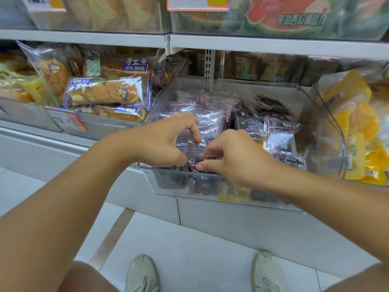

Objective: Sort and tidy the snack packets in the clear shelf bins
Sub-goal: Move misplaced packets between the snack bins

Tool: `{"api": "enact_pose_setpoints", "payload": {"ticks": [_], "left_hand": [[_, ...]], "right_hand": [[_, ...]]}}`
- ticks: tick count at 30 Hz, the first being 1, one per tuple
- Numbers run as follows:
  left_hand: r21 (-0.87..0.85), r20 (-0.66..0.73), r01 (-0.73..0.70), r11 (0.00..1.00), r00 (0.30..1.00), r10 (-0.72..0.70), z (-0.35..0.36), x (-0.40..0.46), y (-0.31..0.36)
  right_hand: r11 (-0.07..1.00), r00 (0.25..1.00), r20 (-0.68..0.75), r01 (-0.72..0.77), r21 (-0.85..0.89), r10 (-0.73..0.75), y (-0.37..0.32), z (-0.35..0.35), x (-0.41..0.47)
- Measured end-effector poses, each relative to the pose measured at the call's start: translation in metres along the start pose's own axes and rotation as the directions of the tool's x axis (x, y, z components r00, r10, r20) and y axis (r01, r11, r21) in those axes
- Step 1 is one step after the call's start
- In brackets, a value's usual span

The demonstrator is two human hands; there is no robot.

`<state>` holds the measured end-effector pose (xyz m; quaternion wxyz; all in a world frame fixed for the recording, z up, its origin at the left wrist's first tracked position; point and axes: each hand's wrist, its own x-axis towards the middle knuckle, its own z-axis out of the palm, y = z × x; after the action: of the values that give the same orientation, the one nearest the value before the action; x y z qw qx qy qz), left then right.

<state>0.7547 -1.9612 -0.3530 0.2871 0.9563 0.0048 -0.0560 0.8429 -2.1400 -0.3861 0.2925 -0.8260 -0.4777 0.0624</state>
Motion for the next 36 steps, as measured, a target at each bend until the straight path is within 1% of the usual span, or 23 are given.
{"api": "enact_pose_setpoints", "payload": {"ticks": [2, 4, 6, 7, 8, 9, 11, 12, 13, 14, 15, 16, 18, 20, 21, 25, 26, 27, 28, 30, 32, 34, 36], "left_hand": [[0.000, 0.014, 0.005, 1.000, 1.000, -0.005, 0.000, 0.000, 0.002], [0.010, 0.017, 0.010, 1.000, 1.000, -0.010, 0.002, 0.001, 0.006], [0.090, -0.004, -0.014, 0.996, 1.000, 0.014, 0.008, 0.003, 0.010], [0.167, -0.030, -0.038, 0.985, 0.999, 0.043, 0.012, 0.005, 0.011], [0.237, -0.061, -0.068, 0.969, 0.995, 0.085, 0.017, 0.008, 0.013], [0.281, -0.093, -0.095, 0.955, 0.988, 0.126, 0.021, 0.011, 0.014], [0.308, -0.159, -0.136, 0.942, 0.969, 0.192, 0.025, 0.019, 0.018], [0.316, -0.188, -0.145, 0.938, 0.959, 0.212, 0.026, 0.021, 0.020], [0.330, -0.204, -0.145, 0.933, 0.954, 0.220, 0.027, 0.024, 0.021], [0.353, -0.204, -0.142, 0.925, 0.953, 0.224, 0.029, 0.026, 0.023], [0.387, -0.190, -0.138, 0.912, 0.956, 0.225, 0.031, 0.028, 0.023], [0.426, -0.166, -0.129, 0.895, 0.962, 0.218, 0.033, 0.029, 0.024], [0.470, -0.130, -0.099, 0.877, 0.975, 0.179, 0.036, 0.031, 0.024], [0.451, -0.121, -0.091, 0.888, 0.979, 0.162, 0.035, 0.032, 0.024], [0.437, -0.119, -0.103, 0.894, 0.978, 0.171, 0.034, 0.032, 0.024], [0.426, -0.120, -0.154, 0.891, 0.967, 0.225, 0.031, 0.033, 0.020], [0.427, -0.116, -0.159, 0.890, 0.967, 0.228, 0.031, 0.034, 0.017], [0.425, -0.107, -0.164, 0.890, 0.967, 0.230, 0.031, 0.034, 0.014], [0.424, -0.096, -0.173, 0.889, 0.968, 0.234, 0.030, 0.034, 0.011], [0.433, -0.075, -0.186, 0.882, 0.968, 0.240, 0.030, 0.035, 0.007], [0.444, -0.060, -0.182, 0.877, 0.971, 0.232, 0.030, 0.035, 0.005], [0.452, -0.049, -0.172, 0.876, 0.975, 0.217, 0.030, 0.035, 0.006], [0.464, -0.037, -0.161, 0.871, 0.979, 0.200, 0.029, 0.035, 0.007]], "right_hand": [[0.999, 1.000, -0.016, -0.014, -0.033, 0.014, -0.002, 0.006, 0.000], [0.998, 1.000, 0.006, -0.024, -0.055, 0.024, -0.004, 0.007, -0.001], [0.998, 0.993, 0.113, -0.028, -0.059, 0.035, -0.006, -0.004, -0.003], [0.997, 0.982, 0.184, -0.025, -0.068, 0.037, -0.006, -0.016, -0.005], [0.996, 0.977, 0.209, -0.024, -0.089, 0.042, -0.004, -0.032, -0.006], [0.992, 0.982, 0.180, -0.034, -0.121, 0.056, -0.001, -0.049, -0.008], [0.964, 0.999, -0.004, -0.043, -0.263, 0.044, 0.009, -0.083, -0.011], [0.945, 0.999, -0.027, -0.029, -0.327, 0.021, 0.015, -0.092, -0.010], [0.931, 1.000, 0.030, 0.002, -0.365, 0.010, 0.020, -0.094, -0.008], [0.927, 0.990, 0.142, 0.032, -0.374, 0.023, 0.026, -0.089, -0.005], [0.924, 0.962, 0.265, 0.036, -0.381, 0.071, 0.031, -0.078, -0.001], [0.915, 0.927, 0.352, 0.022, -0.403, 0.133, 0.038, -0.066, 0.003], [0.875, 0.879, 0.417, -0.002, -0.483, 0.232, 0.047, -0.048, 0.012], [0.833, 0.866, 0.415, -0.002, -0.553, 0.278, 0.049, -0.042, 0.021], [0.805, 0.846, 0.429, -0.001, -0.594, 0.318, 0.047, -0.042, 0.026], [0.688, 0.694, 0.532, 0.072, -0.722, 0.485, 0.040, -0.032, 0.039], [0.666, 0.677, 0.541, 0.099, -0.739, 0.499, 0.038, -0.029, 0.041], [0.661, 0.680, 0.546, 0.119, -0.741, 0.489, 0.035, -0.028, 0.041], [0.670, 0.701, 0.542, 0.124, -0.732, 0.464, 0.033, -0.027, 0.041], [0.713, 0.731, 0.527, 0.079, -0.696, 0.434, 0.032, -0.028, 0.042], [0.720, 0.698, 0.546, 0.064, -0.691, 0.463, 0.033, -0.027, 0.045], [0.661, 0.645, 0.561, 0.113, -0.742, 0.519, 0.030, -0.024, 0.047], [0.553, 0.611, 0.531, 0.178, -0.814, 0.587, 0.028, -0.020, 0.049]]}}
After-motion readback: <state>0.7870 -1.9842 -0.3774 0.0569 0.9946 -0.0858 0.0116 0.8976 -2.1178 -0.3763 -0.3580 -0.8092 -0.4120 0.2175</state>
